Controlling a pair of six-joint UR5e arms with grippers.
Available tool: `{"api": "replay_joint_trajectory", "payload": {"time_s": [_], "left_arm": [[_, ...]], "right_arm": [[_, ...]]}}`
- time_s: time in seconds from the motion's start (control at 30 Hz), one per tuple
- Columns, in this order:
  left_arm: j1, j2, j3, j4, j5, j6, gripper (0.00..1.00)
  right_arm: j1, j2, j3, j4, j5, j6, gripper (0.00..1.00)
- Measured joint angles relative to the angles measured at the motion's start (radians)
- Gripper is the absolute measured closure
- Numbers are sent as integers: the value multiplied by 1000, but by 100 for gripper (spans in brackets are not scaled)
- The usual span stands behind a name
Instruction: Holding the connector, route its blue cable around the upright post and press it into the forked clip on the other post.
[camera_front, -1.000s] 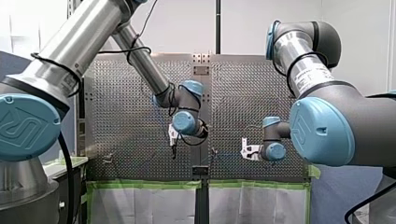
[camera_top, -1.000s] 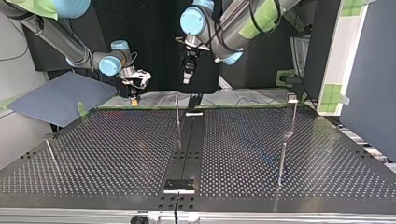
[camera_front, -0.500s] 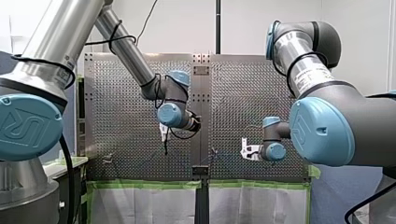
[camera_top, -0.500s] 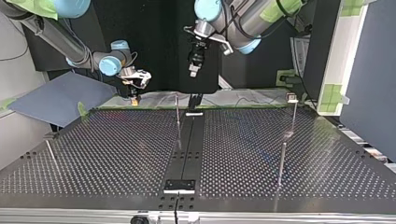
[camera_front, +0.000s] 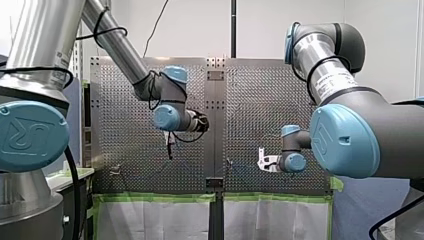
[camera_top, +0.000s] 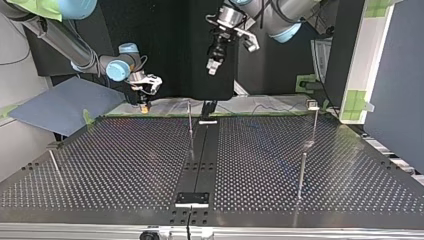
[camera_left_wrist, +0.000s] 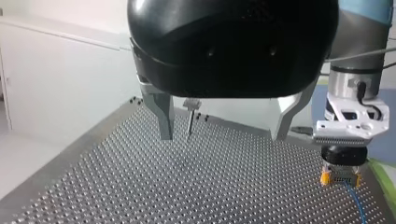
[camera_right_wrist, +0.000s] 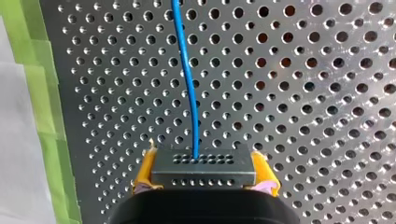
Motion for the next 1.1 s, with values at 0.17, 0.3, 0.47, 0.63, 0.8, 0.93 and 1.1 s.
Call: {"api": "replay_joint_trajectory", "payload": {"time_s": [0.17, 0.3, 0.47, 0.63, 0.8, 0.93, 1.1], "left_arm": [[0, 49, -49, 20, 4, 46, 0], [3, 85, -84, 43, 6, 56, 0], [10, 132, -132, 87, 12, 24, 0], [18, 174, -184, 139, 18, -13, 0], [27, 183, -228, 170, 31, 6, 0], [29, 183, -238, 183, 35, 18, 0], [31, 183, -239, 187, 34, 21, 0]], "right_arm": [[5, 0, 0, 2, -4, 0, 100], [6, 0, 0, 2, -5, 0, 100], [6, 1, 0, 3, -5, 0, 100], [7, 1, 0, 0, -10, 0, 100], [7, 1, 0, 0, -16, 0, 100], [7, 1, 0, 2, -17, 0, 100], [7, 1, 0, 3, -16, 0, 100]]}}
